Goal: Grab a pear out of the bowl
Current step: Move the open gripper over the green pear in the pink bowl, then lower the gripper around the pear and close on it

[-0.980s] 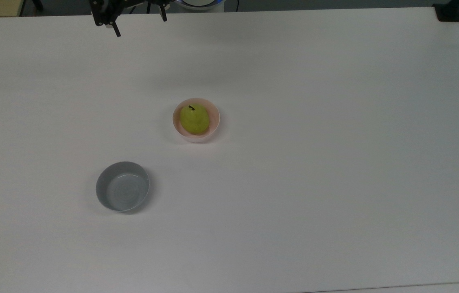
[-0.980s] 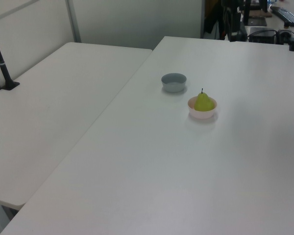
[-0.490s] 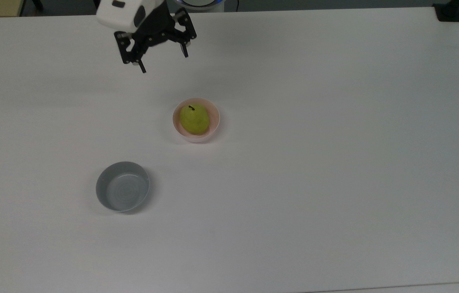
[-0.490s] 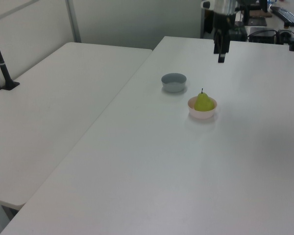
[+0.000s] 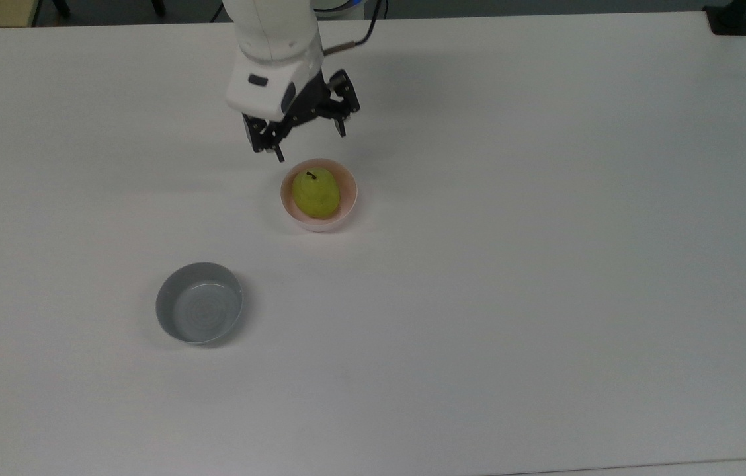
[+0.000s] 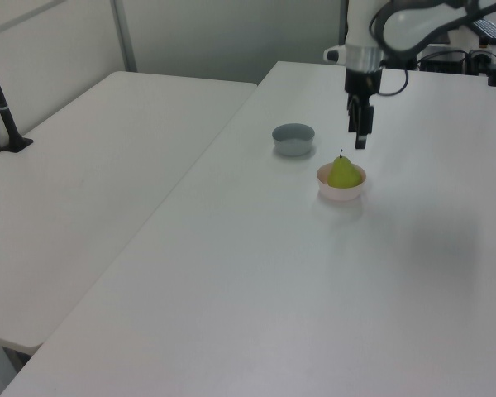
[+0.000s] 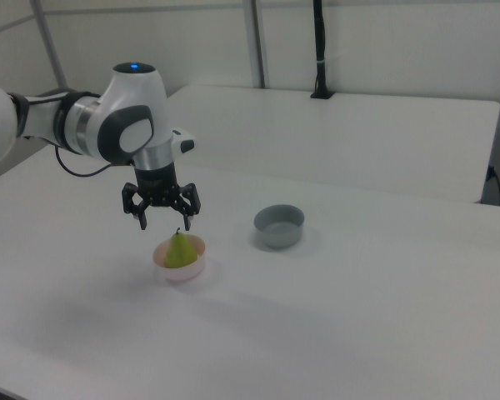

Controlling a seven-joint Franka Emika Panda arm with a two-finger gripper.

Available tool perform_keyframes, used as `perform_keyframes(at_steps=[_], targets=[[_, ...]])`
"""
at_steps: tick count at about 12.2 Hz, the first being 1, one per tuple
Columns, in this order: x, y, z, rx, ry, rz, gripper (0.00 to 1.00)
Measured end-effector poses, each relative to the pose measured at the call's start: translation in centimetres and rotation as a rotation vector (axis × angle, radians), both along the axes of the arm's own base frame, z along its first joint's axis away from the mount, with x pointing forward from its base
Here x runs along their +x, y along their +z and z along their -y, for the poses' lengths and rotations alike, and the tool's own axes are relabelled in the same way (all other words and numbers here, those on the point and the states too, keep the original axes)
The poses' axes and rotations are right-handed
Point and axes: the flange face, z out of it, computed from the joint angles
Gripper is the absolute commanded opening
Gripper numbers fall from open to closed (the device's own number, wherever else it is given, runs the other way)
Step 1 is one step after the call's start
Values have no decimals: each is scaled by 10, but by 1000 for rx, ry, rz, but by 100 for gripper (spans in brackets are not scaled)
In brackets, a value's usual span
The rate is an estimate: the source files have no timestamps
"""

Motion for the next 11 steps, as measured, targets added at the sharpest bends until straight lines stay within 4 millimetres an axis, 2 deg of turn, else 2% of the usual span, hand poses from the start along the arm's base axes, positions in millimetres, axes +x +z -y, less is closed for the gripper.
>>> perform_keyframes(at_steps=[3,5,7,8,10,11], targets=[[12,-39,-14,-12,8,0,100],[16,-51,-15,-26,16,4,92],[17,-58,-14,-44,27,-1,70],[17,-60,-14,-47,30,-3,54],[17,-66,-14,-53,33,3,10],[17,-68,-14,-55,34,12,0]])
